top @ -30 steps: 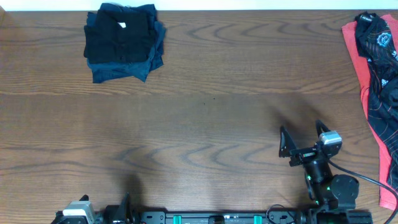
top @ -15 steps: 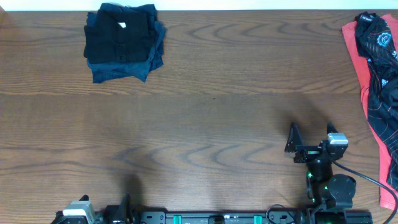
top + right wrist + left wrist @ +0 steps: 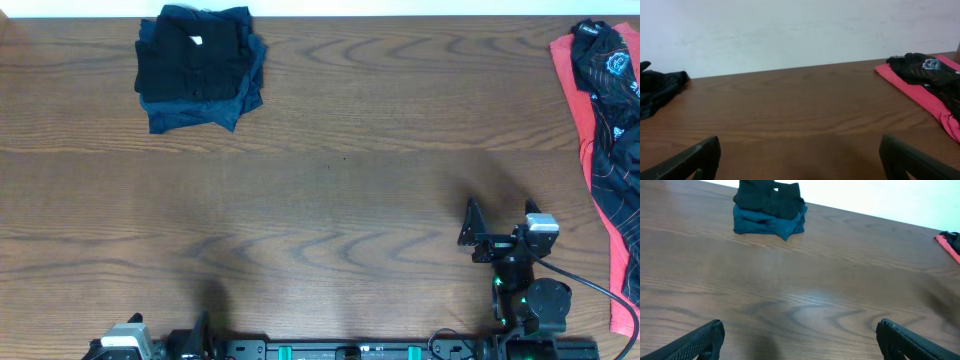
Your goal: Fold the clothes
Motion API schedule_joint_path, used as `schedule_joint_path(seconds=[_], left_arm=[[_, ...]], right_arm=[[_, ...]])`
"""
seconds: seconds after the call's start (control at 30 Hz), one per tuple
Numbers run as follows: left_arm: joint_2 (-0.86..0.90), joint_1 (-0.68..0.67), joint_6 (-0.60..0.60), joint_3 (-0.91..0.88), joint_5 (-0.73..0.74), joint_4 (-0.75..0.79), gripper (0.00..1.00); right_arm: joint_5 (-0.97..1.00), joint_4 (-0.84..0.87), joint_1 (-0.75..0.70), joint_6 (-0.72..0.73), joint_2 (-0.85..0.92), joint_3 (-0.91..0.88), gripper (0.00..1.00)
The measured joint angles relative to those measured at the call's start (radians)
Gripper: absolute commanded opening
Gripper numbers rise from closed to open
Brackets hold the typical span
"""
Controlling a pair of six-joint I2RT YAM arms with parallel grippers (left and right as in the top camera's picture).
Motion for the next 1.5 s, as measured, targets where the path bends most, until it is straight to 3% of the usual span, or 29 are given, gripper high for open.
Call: schedule_joint_path(seconds=[0.57, 0.77, 0.9, 1.2, 1.5], left_arm=[[0.0, 0.0, 0.0, 0.0, 0.0, 0.001, 0.98], [0.0, -0.002, 0.0, -0.031, 0.027, 0.074, 0.98], [-0.004, -0.016, 0.0, -0.178, 0.044, 0.228, 0.98], [-0.015, -0.019, -0.001, -0.66, 0.049, 0.876, 0.98], [-0.048, -0.019, -0.004, -0.939, 0.041, 1.132, 0.98]], right_arm=[[0.0, 0.0, 0.0, 0.0, 0.0, 0.0, 0.99], [0.0, 0.0, 0.0, 0.0, 0.0, 0.0, 0.99], [0.002, -0.001, 0.0, 0.0, 0.0, 0.0, 0.99], [0.003, 0.0, 0.0, 0.0, 0.0, 0.0, 0.99], [0.003, -0.001, 0.0, 0.0, 0.0, 0.0, 0.99]])
